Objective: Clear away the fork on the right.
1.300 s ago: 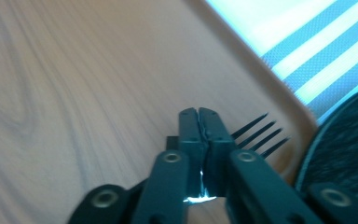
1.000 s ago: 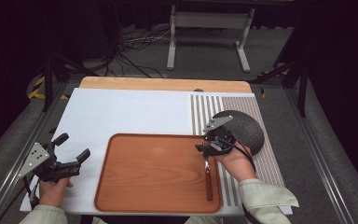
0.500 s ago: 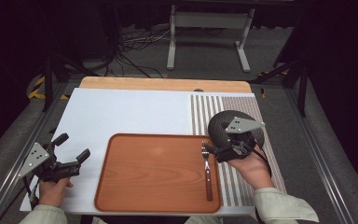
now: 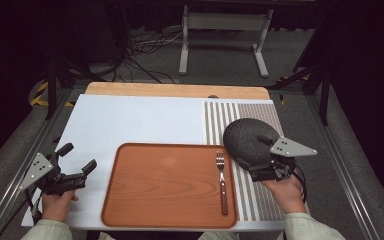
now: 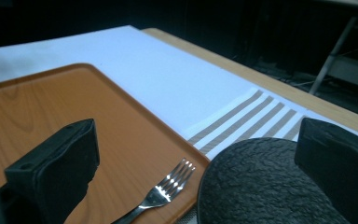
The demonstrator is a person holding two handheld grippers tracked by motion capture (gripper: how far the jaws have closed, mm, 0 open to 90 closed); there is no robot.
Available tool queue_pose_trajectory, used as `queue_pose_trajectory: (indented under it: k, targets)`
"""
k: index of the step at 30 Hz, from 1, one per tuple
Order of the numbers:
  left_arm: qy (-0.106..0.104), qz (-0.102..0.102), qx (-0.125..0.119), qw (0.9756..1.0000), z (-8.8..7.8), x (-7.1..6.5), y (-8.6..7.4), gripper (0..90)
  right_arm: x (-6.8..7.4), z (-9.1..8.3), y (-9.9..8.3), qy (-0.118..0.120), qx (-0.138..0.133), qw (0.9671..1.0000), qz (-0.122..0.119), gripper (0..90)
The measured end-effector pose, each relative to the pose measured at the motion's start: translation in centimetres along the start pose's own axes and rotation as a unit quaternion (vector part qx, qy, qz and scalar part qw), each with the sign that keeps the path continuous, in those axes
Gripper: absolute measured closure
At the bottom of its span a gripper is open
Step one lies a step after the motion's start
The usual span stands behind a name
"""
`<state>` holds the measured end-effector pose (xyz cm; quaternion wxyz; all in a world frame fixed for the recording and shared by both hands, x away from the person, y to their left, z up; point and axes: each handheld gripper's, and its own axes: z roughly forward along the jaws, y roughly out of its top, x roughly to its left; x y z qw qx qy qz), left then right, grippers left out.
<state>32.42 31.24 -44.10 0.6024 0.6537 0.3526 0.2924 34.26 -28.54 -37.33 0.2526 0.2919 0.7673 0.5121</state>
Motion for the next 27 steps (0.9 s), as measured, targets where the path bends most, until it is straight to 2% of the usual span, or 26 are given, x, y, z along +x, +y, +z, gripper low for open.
queue_pose_trajectory:
  k: [2,3,7,15,19,21,27]
  targets:
    - [0.0,0.001,0.001,1.0,0.0,0.0,0.0,0.7,-0.1,-0.2,-0.4,-0.005,-0.005,1.0,0.004,0.7]
    - [0.0,0.001,0.0,1.0,0.0,0.0,0.0,0.7,-0.3,-0.6,-1.3,-0.013,-0.019,0.9997,0.009,0.7]
    - [0.001,0.0,0.0,1.0,0.0,0.0,0.0,0.7,-0.7,-1.2,-2.7,-0.024,-0.043,0.9986,0.021,0.7]
    - [0.002,0.0,-0.001,1.0,0.0,0.0,0.0,0.7,-1.7,-2.0,-5.1,-0.053,-0.063,0.9962,0.028,0.7]
    - [0.003,0.004,-0.001,1.0,-0.1,-0.1,0.0,0.7,-2.0,-2.5,-5.8,-0.068,-0.071,0.9948,0.029,0.6]
    - [0.003,0.005,-0.003,1.0,-0.1,-0.1,0.0,0.7,-2.4,-3.0,-6.6,-0.084,-0.077,0.993,0.032,0.6]
    - [0.005,0.006,-0.006,1.0,-0.1,-0.1,0.0,0.7,-2.8,-2.8,-7.9,-0.092,-0.067,0.9925,0.044,0.7]
